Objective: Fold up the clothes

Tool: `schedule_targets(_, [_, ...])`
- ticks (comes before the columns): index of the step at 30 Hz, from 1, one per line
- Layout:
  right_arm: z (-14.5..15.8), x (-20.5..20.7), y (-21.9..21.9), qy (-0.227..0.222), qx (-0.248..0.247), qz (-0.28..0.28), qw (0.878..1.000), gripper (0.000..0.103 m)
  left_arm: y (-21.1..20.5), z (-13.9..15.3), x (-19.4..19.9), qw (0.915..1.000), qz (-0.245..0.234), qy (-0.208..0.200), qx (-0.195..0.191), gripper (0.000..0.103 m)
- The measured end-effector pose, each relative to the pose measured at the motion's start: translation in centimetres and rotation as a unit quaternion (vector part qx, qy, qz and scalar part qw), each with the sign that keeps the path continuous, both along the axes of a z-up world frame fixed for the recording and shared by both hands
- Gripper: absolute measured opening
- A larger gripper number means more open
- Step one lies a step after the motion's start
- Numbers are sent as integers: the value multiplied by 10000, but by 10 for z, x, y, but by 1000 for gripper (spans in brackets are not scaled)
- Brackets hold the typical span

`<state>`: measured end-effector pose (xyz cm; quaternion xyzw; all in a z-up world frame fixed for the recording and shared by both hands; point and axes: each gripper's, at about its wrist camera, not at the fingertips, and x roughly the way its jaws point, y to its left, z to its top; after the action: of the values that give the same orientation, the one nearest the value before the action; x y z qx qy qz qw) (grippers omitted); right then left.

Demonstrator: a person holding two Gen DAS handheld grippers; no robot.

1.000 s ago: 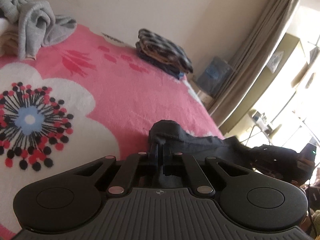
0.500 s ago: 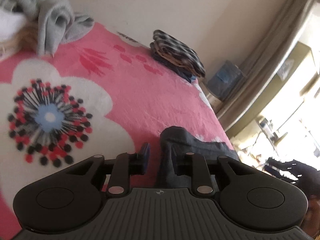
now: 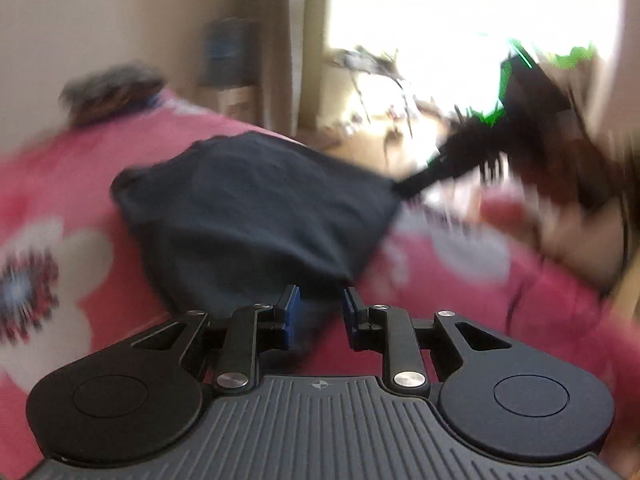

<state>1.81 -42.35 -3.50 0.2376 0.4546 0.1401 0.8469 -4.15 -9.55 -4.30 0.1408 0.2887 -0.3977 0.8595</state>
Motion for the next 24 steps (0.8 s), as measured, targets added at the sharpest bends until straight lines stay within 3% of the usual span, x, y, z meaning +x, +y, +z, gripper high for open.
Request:
schedule_targets(1, [-4,-1,-7,198,233,-252,9992,32,-6,-5,-9,9992,-161,-250,284,33])
schedule_targets(3, [-12,-2,-19,504,620,-728,9941,34,-13,-16,-19,9951,-265,-637,707,34])
schedule_targets(6, [-21,-3,-34,749,983,-1313,9836,47,-12,-20,-17,9938,-223,-699,832,34])
schedule_targets(10, [-37,8,-38,998,1275,-1656,9728,47,-9,-27,-15,9918,-167,-782,999,33])
schedule_targets(11, [-41,11,-39,1030,1279,-1640,9727,47,-9,-28,-14,9912,-152,-802,1040,25])
schedule_targets(14, [-45,14,-37,1022,1152,-1722,9729,35,-7,-33,-12,9894,-110,-864,1165,7])
schedule_targets(16, [-43,12,-35,937,1116,-1756,9736,14,-6,-36,-11,9880,-82,-905,1248,4])
schedule_targets(24, [-46,9,-33,701,630,-1744,9802,10,2,-45,-9,9866,-111,-784,1427,1])
